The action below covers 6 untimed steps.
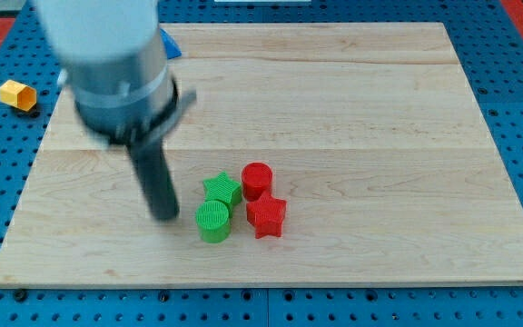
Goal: Push the red star up a bit
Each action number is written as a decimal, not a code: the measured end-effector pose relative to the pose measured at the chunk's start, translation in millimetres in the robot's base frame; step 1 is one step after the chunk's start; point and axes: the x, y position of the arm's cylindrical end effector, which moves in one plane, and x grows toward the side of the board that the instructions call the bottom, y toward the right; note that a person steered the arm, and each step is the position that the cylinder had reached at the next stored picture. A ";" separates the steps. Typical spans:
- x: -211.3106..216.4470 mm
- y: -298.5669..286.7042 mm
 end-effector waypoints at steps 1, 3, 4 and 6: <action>34.8 6.1; -6.3 138.7; -16.8 133.5; -4.5 104.4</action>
